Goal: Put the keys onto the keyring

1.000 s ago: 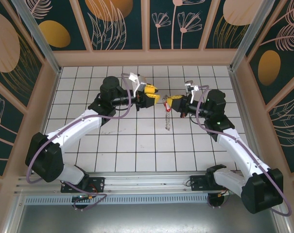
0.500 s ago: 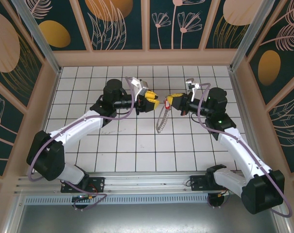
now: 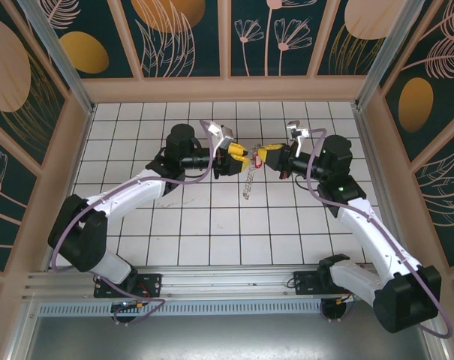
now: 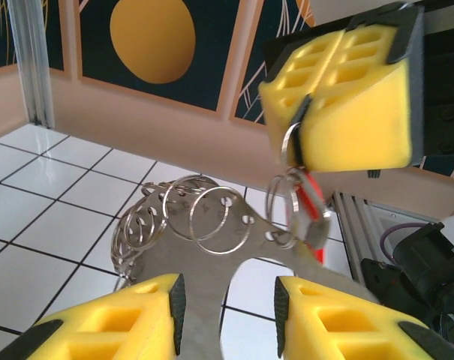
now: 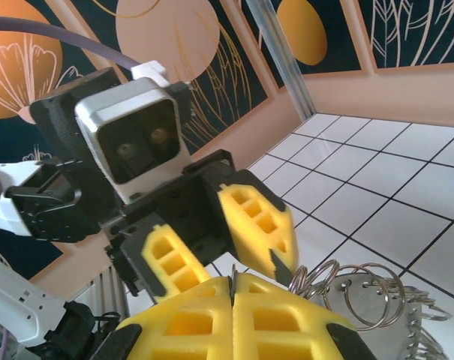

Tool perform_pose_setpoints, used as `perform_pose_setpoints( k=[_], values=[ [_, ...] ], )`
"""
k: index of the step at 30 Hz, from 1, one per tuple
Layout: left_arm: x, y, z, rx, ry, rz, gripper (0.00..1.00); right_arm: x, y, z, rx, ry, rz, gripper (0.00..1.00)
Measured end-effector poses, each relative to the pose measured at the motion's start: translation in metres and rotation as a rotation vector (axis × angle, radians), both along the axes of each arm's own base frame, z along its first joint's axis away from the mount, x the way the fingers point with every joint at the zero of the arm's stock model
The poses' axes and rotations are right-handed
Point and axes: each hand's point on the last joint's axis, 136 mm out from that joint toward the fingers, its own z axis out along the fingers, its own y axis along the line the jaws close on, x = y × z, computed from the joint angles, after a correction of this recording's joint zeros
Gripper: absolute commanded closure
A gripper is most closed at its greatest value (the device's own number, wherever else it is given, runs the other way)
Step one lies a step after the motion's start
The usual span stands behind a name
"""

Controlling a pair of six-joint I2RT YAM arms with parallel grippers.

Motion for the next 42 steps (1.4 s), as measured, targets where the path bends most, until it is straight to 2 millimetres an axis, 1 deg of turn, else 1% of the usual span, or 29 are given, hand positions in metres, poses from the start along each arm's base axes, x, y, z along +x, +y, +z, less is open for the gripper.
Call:
perform_pose_setpoints(
  k=[4, 8, 12, 17, 28, 42],
  values=[
    [0.001, -0.001, -0.001, -0.004, 0.008, 0.001, 0.62, -0.004, 0.001, 0.0, 0.001, 0.001, 0.022, 1.0],
    [0.001, -0.002, 0.006, -0.022, -0.006, -0.002, 0.62, -0.007, 0.002, -0.002, -0.001, 0.012, 0.038, 1.0],
    [-0.005, -0.007, 0.012, -0.039, -0.017, -0.025, 0.62, -0.008, 0.003, -0.003, -0.002, 0.019, 0.044, 1.0],
    [-0.01, -0.01, 0.013, -0.042, -0.012, -0.044, 0.62, -0.008, 0.003, -0.003, -0.003, 0.022, 0.045, 1.0],
    [-0.009, -0.012, 0.014, -0.05, -0.015, -0.043, 0.61, -0.008, 0.003, -0.005, -0.011, 0.023, 0.044, 1.0],
    [-0.01, -0.006, 0.012, -0.039, -0.025, -0.014, 0.59, -0.008, 0.002, -0.006, -0.015, 0.021, 0.042, 1.0]
  ],
)
